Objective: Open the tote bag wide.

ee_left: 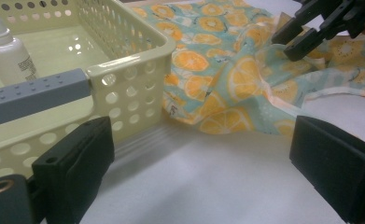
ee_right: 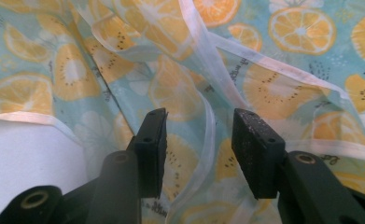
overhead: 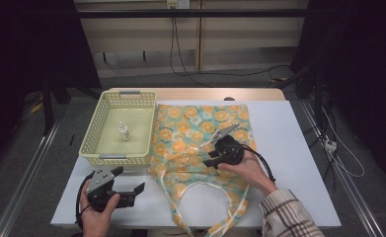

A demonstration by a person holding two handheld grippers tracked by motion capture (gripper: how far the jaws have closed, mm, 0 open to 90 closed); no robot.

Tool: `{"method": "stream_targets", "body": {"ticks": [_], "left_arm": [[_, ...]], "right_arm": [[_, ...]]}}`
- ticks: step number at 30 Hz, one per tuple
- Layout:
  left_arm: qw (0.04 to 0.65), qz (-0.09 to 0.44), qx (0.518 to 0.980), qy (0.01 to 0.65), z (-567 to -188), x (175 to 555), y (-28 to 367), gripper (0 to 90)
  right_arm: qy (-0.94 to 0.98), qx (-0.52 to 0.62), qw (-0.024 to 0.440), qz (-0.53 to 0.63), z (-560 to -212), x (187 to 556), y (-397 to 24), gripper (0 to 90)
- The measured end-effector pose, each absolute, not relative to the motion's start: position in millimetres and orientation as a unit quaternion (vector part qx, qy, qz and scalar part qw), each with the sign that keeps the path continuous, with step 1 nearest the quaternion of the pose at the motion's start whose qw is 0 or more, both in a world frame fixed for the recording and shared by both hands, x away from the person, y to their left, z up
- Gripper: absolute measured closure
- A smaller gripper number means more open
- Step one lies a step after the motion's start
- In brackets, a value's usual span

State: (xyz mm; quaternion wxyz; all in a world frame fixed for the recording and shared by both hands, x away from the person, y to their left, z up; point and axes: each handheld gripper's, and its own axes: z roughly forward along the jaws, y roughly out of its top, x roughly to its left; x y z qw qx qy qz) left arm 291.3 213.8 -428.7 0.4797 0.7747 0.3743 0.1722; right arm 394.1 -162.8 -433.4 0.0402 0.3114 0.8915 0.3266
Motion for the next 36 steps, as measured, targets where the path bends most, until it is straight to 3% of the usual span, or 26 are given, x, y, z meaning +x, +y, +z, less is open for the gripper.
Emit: {"method": "stream_targets", "body": {"ticks": [6, 12, 24, 36], "left_arm": [[0.480, 0.174, 0.773, 0.376, -428, 291, 215, 6.2], [0.481, 0.174, 0.773, 0.375, -428, 291, 215, 6.2], [0.481, 0.175, 0.772, 0.377, -428, 291, 214, 6.2], [0.482, 0.171, 0.773, 0.376, -428, 292, 215, 6.2]], "right_arm": [[0.898, 0.308, 0.031, 0.313, -445, 399, -157, 62.6], [0.903, 0.302, 0.043, 0.303, -449, 397, -153, 90.0], [0.856, 0.321, 0.116, 0.388, -411, 396, -171, 90.0], [0.827, 0.329, 0.151, 0.430, -377, 414, -176, 90.0]]}}
